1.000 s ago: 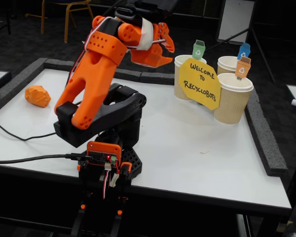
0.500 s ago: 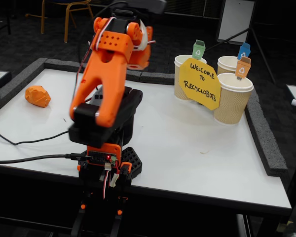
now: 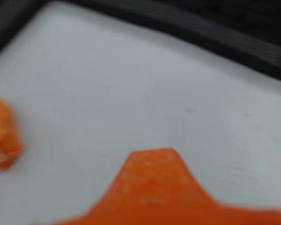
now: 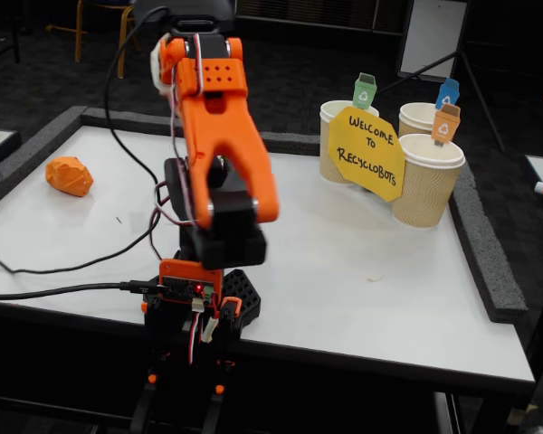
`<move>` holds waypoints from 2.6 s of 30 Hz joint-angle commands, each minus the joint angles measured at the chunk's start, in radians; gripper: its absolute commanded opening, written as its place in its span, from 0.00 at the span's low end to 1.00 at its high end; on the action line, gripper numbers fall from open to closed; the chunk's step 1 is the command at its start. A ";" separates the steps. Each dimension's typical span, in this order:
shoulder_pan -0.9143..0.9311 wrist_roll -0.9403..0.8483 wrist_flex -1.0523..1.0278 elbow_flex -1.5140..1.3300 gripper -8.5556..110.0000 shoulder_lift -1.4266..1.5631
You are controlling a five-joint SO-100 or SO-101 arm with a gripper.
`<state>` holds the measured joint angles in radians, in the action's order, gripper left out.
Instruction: Sort rubbish by color.
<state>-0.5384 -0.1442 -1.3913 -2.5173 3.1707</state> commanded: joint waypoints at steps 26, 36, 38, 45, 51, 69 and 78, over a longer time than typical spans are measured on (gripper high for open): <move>-0.287 -0.025 0.049 -0.014 0.10 -0.011; -0.316 -0.025 0.103 -0.009 0.10 -0.256; -0.316 -0.025 0.141 -0.005 0.10 -0.327; -0.324 -0.026 0.272 0.091 0.10 -0.598; -0.327 -0.026 0.330 0.250 0.10 -0.891; -0.337 -0.026 0.376 0.635 0.20 -1.517; -0.393 -0.026 0.360 0.747 0.22 -1.552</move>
<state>-0.8974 -0.1442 -1.0385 -1.9159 1.5907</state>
